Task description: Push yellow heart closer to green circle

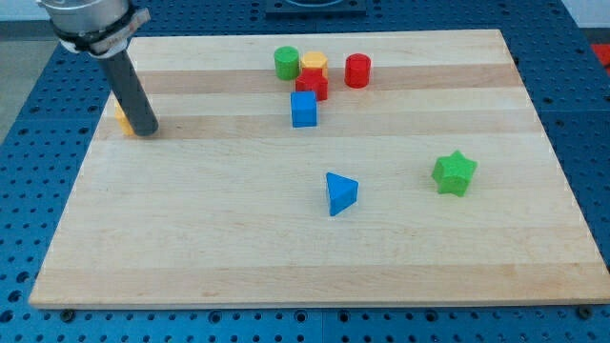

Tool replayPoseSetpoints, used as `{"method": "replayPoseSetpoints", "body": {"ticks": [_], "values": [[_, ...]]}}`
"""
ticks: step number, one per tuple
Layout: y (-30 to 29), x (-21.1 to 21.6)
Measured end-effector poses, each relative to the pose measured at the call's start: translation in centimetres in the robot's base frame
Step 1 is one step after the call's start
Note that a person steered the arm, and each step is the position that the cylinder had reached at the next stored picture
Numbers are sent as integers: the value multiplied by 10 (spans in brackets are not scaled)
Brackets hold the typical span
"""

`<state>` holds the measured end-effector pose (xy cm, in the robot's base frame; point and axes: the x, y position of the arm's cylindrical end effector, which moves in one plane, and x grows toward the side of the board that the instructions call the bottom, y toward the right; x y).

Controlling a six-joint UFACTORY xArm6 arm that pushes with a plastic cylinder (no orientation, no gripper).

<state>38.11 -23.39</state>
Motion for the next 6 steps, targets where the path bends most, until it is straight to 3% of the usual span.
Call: {"method": "replayPoseSetpoints", "body": {"ticks": [3, 6], "values": [[-58, 25], [-58, -20]]}}
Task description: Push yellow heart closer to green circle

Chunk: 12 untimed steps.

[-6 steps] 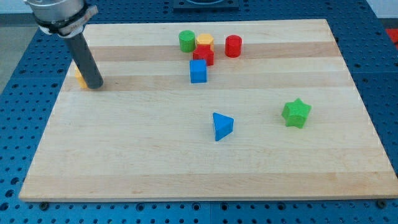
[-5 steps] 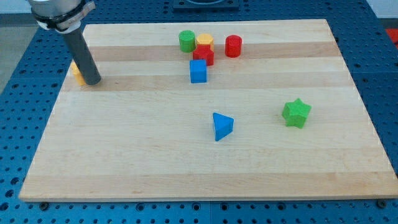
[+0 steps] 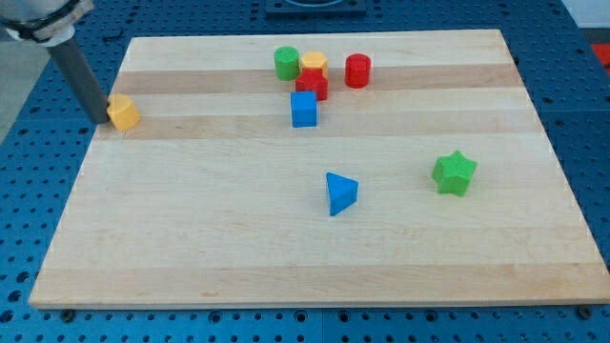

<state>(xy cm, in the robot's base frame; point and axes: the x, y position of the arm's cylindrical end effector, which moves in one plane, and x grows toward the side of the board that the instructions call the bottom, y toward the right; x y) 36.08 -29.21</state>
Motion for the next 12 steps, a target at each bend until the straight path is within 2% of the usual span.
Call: {"method": "replayPoseSetpoints", "body": {"ticks": [3, 6, 7, 10, 12], "values": [[56, -4], [54, 21], [79, 13], [129, -45], [128, -44]]}}
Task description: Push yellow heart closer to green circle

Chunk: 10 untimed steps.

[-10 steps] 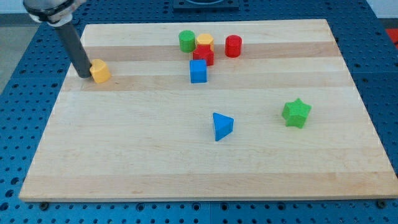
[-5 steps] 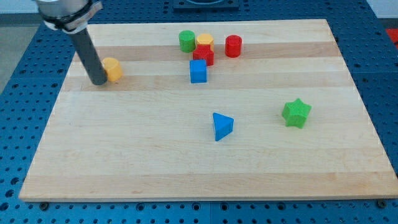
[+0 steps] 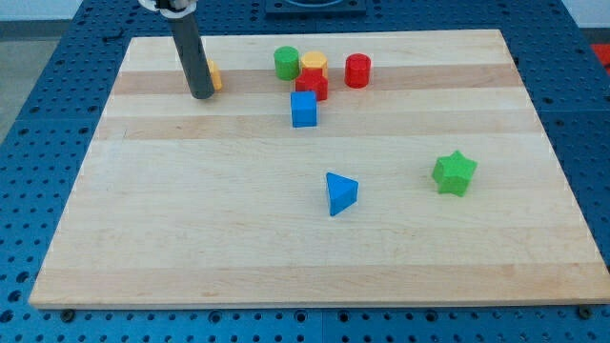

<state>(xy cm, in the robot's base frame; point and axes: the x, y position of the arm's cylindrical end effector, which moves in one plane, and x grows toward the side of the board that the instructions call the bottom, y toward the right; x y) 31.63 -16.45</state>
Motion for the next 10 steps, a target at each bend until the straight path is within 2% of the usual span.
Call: {"method": "replayPoseSetpoints", "body": {"ticks": [2, 4, 7, 10], "values": [[8, -18], [-15, -2], [-45, -41], [1, -52]]}}
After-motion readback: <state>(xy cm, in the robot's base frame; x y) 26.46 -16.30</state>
